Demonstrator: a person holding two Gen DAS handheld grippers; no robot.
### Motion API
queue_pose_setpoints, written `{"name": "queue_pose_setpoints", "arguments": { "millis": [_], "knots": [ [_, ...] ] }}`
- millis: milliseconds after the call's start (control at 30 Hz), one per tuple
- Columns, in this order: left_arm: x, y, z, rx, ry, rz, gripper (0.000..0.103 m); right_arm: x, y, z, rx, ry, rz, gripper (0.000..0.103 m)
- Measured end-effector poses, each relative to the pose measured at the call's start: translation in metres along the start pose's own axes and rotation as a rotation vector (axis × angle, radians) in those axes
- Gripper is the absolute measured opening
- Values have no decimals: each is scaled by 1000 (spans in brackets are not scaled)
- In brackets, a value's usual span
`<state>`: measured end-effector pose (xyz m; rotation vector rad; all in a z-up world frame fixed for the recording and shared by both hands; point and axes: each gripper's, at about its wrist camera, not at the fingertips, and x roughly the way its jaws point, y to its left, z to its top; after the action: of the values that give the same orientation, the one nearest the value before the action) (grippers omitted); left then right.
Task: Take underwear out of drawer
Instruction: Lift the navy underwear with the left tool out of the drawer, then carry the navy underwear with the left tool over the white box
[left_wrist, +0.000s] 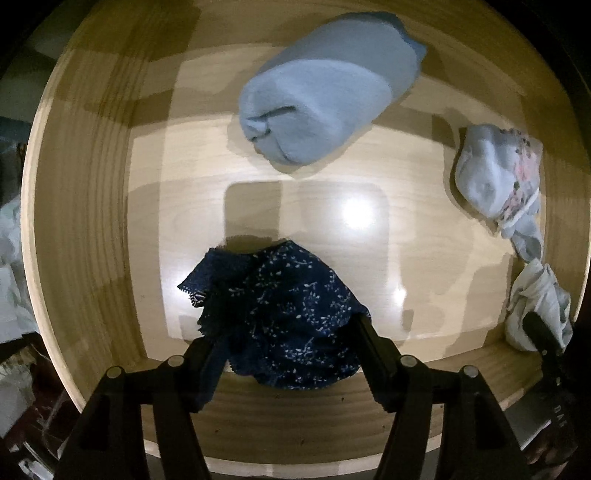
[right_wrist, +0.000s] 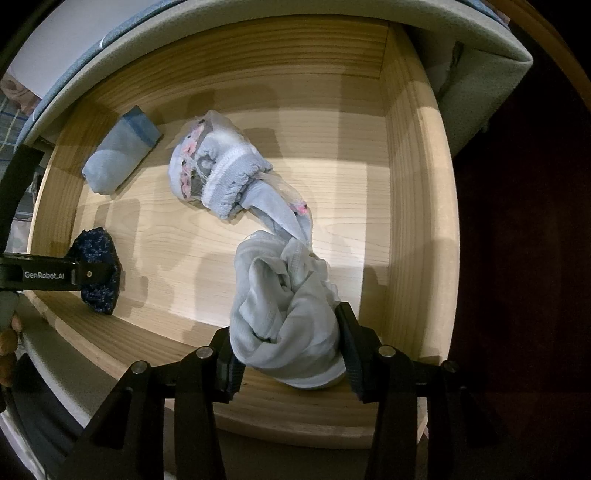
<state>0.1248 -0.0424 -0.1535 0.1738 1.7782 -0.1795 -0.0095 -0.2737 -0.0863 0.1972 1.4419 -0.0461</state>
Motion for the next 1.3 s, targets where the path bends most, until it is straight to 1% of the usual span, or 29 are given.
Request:
{"name": "queue_pose_setpoints", "arguments": {
  "millis": [67,133,200,233,300,400,433,567,700,1000,1033,1167,1233,1267,1300],
  "knots": [
    [-3,-3,-1,10,-13,12,56,1,0,0,1,-1,0,43],
    [-11,-12,-3,15,-19,17,48,2,0,0,0,0,0,43],
    [-15,-12,-3,11,-29,23,38,1,0,0,-1,0,-1,43],
    [-17,-8,-5,8,-33,22,37,1,0,0,-1,0,-1,43],
    [-24,-11,-14,9,-43,26,34,1,0,0,0,0,-1,43],
    [-28,-14,-20,6,-55,24,32,1,0,0,0,-1,-1,43],
    [-37,1,-27,7,-59,22,32,1,0,0,0,-1,-1,43],
    [-49,1,-34,6,-78,4,32,1,1,0,1,0,-3,43],
    [-67,1,-43,20,-119,3,32,1,1,0,2,-1,-3,43],
    [-131,-5,-70,66,-276,21,32,2,0,1,1,-1,-5,43],
    [-134,1,-75,74,-292,21,32,1,0,1,1,-1,-4,43],
    [-161,-8,-88,114,-368,21,32,1,1,1,1,-1,-5,43],
    [-174,-4,-90,134,-423,20,32,1,1,1,1,-1,-6,43],
    [-169,-4,-88,143,-445,15,32,1,1,1,2,-1,-6,43],
    [-180,-5,-92,153,-481,9,32,1,1,1,2,-1,-5,43]
  ]
}}
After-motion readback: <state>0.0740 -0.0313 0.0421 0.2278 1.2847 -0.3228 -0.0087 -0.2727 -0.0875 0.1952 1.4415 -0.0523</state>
